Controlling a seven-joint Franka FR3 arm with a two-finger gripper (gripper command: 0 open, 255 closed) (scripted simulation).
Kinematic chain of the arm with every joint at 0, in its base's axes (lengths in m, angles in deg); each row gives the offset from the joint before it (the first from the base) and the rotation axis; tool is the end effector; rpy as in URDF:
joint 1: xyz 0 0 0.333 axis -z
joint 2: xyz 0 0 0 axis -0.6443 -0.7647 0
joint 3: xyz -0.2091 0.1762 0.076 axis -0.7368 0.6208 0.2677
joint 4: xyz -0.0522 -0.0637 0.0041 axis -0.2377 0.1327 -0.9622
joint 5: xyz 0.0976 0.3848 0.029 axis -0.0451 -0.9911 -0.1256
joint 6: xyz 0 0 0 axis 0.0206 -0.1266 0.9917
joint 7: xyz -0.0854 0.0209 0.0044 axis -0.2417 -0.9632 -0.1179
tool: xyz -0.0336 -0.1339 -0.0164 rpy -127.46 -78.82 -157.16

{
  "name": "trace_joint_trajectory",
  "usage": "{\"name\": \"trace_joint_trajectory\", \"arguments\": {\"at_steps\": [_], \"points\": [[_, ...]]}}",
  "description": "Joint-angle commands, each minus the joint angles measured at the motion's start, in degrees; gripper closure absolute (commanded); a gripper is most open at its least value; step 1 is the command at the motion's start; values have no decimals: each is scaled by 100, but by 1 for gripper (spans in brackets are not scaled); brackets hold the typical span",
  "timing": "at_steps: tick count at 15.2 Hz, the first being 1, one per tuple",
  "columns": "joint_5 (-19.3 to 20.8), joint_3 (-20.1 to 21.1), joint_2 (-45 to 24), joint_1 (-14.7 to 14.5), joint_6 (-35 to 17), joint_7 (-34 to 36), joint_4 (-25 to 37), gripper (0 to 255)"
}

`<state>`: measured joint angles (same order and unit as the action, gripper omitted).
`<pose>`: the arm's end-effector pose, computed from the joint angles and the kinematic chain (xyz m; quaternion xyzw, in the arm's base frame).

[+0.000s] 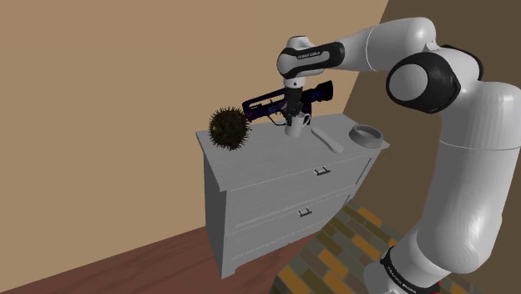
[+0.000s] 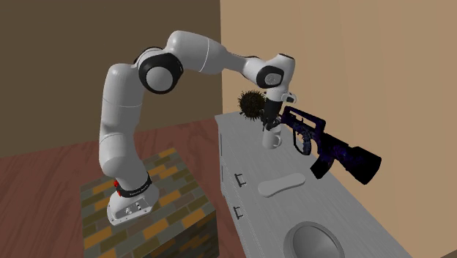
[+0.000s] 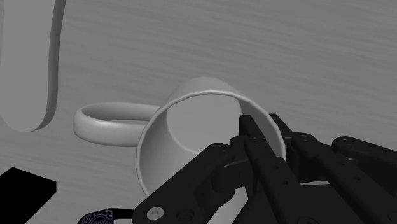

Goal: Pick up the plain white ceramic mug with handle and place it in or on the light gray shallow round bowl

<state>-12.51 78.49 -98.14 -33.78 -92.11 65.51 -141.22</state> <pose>0.6249 -0.1578 0.3355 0.9962 -0.0153 -0.0845 0.0110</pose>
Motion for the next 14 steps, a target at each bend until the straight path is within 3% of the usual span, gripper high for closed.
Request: {"name": "trace_joint_trajectory", "arguments": {"at_steps": [1, 12, 14], "points": [[4, -4, 28, 3, 161, -7, 132, 255], [18, -16, 133, 11, 957, -31, 825, 255], [43, -96, 259, 154, 896, -252, 649, 255]]}}
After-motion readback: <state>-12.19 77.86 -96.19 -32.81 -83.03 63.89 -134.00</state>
